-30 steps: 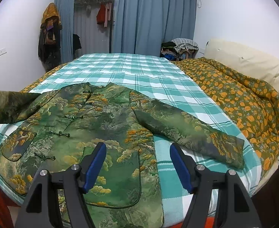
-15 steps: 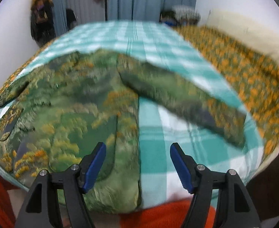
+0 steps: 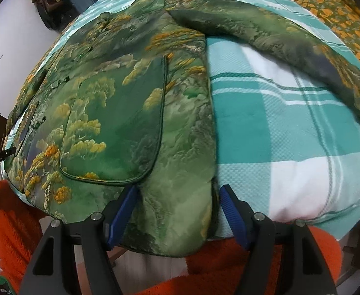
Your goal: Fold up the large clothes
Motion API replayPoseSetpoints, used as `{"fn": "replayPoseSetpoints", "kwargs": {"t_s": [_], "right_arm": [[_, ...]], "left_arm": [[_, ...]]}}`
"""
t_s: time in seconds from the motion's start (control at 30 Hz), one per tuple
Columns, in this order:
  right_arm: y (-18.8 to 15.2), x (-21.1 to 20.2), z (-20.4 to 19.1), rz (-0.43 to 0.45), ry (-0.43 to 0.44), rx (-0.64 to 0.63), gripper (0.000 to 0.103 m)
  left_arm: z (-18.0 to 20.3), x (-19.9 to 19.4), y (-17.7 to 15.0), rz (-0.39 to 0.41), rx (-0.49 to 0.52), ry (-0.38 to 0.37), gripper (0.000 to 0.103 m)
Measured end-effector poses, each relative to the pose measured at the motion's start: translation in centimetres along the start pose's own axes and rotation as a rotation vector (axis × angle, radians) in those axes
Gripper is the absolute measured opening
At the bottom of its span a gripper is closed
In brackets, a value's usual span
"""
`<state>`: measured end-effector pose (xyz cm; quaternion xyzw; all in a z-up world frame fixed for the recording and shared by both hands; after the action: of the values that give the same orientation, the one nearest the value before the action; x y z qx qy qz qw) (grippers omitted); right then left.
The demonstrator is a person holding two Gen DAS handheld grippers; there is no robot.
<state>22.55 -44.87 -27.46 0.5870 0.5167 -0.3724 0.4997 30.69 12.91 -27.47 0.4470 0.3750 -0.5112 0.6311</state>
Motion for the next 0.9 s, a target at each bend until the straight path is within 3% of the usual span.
{"fn": "replayPoseSetpoints", "kwargs": {"t_s": [0.07, 0.13, 0.17, 0.27, 0.57, 0.9], "right_arm": [[0.1, -0.2, 0.0, 0.003, -0.004, -0.007, 0.07], [0.3, -0.3, -0.3, 0.008, -0.019, -0.028, 0.049], [0.3, -0.6, -0.3, 0.017, -0.047, -0.043, 0.03], [0.7, -1.5, -0.6, 0.039, -0.06, -0.057, 0.019], [0.1, -4.0, -1.0, 0.063, -0.125, -0.12, 0.015], [1.0, -2.7, -1.3, 0.068, -0.162, -0.117, 0.018]], "left_arm": [[0.3, -0.2, 0.0, 0.004, 0.008, -0.012, 0.027], [0.7, -0.4, 0.0, 0.013, 0.017, -0.012, 0.022], [0.9, -0.6, 0.0, 0.018, 0.023, -0.009, 0.02], [1.4, -1.4, -0.5, 0.031, 0.046, 0.0, 0.017], [0.9, -2.9, -4.5, 0.0, 0.08, 0.019, 0.013], [1.2, -1.8, -3.1, 0.009, 0.116, 0.099, 0.016]]}}
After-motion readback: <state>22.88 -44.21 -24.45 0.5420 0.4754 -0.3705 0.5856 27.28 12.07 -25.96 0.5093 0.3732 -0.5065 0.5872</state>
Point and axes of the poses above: each gripper's, at about its wrist camera, not at the fingertips, and x roughly the way its jaws point, z to its right, y to its top, the point moved 7 cm from there along x, roughly the way its jaws point, and after that the axes turned 4 degrees about -z, right-handed, at the moved point
